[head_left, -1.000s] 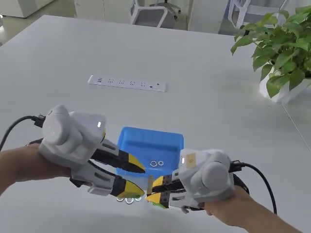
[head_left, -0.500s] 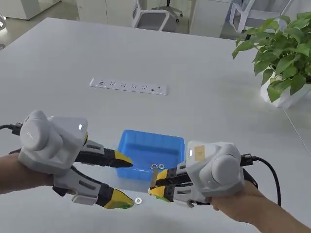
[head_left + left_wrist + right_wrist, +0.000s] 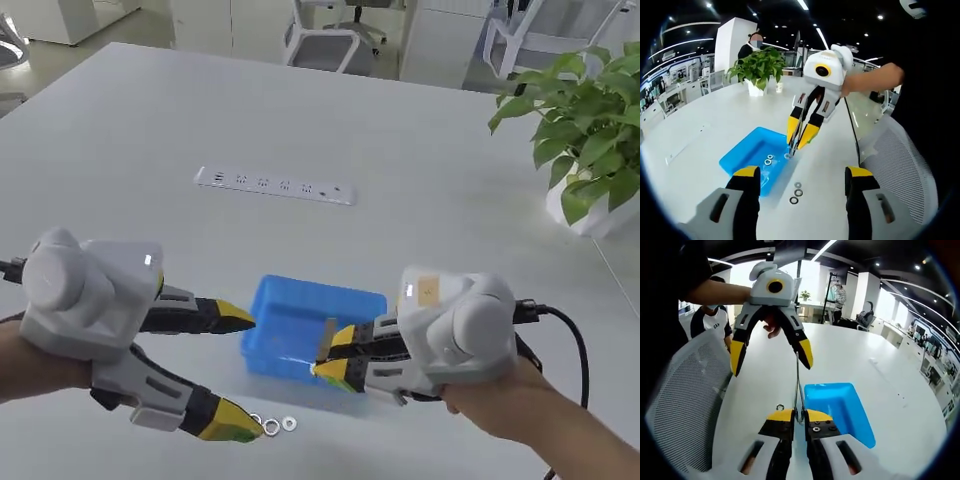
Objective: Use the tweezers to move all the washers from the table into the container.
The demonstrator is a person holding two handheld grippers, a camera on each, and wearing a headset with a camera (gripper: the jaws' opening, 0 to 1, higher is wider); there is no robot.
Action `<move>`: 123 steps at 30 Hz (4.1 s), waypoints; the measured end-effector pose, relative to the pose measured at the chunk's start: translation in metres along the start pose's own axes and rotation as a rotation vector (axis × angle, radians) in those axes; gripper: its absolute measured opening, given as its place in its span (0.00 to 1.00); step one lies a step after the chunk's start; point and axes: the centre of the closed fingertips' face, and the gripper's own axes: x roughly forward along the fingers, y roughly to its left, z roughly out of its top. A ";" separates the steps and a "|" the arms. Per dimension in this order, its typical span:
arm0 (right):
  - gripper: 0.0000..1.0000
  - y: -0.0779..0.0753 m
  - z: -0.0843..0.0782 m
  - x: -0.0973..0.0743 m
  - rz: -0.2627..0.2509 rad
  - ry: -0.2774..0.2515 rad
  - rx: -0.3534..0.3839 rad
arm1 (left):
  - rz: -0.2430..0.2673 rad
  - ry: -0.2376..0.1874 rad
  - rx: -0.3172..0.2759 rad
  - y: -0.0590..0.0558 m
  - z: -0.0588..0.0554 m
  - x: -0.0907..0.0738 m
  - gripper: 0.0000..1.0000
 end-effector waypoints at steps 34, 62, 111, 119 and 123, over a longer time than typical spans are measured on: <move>0.09 -0.039 -0.026 0.037 0.023 0.018 0.007 | 0.045 0.001 -0.001 0.033 0.004 -0.001 0.69; 0.09 -0.045 -0.046 0.055 0.052 0.049 0.065 | 0.046 0.009 0.096 0.070 0.022 0.027 0.36; 0.19 -0.048 -0.046 0.045 0.044 0.047 0.087 | -0.087 0.068 0.247 0.069 0.029 0.067 0.06; 0.28 -0.052 -0.049 0.029 -0.019 0.056 0.122 | -0.080 0.057 0.248 0.068 0.035 0.061 0.06; 0.30 -0.051 -0.048 0.018 -0.047 0.050 0.132 | -0.080 0.052 0.254 0.066 0.039 0.055 0.06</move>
